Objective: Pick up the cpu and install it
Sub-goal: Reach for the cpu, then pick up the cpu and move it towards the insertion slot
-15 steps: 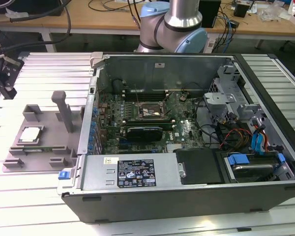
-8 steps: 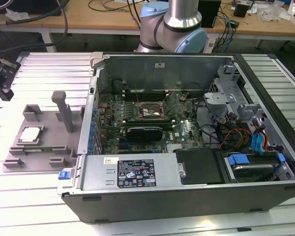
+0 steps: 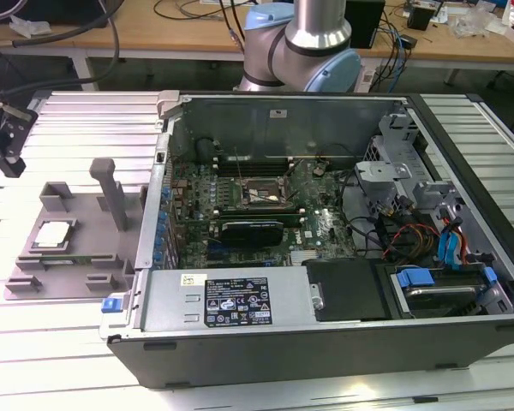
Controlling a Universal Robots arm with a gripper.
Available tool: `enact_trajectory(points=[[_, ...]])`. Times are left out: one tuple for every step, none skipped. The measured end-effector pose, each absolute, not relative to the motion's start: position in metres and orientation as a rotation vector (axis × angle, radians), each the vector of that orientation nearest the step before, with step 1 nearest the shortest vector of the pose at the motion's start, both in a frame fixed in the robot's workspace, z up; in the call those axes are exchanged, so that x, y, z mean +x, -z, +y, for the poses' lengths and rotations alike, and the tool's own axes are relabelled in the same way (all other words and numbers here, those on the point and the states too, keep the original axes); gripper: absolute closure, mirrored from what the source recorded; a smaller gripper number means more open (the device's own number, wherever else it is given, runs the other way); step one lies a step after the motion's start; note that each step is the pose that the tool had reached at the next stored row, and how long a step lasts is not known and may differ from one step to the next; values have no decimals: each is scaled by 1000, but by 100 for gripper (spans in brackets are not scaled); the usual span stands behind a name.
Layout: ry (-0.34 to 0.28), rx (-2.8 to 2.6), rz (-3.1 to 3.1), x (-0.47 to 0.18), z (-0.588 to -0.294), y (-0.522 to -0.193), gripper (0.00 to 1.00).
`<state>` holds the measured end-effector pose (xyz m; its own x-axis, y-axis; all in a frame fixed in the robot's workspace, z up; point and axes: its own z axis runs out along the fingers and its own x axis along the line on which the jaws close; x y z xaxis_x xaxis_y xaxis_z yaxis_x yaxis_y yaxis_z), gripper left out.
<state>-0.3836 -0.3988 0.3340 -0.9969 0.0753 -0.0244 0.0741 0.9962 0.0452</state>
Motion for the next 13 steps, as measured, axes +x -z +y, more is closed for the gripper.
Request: enact_trajectory(points=[[-69,117,3113,-384,-399,-334,89],[-69,117,3113,-384,-399,-334,89],[-69,117,3113,-383,-399,-334,89],[-69,117,3113,-383,-399,-334,89],[-69,117,3113,-383,-399,-334,89],[-69,116,3113,-383,-399,-334,89],[-69,117,3113,-383,-399,-334,89],[-69,117,3113,-383,-399,-334,89],[-69,117,3112,-383,-399,-334,89],[-69,117,3113,-383,-399,-334,89],[-69,117,3113,-383,-399,-334,89],[-69,117,3113,-383,-399,-334,89],[-69,117,3113,-383,-399,-334,89]])
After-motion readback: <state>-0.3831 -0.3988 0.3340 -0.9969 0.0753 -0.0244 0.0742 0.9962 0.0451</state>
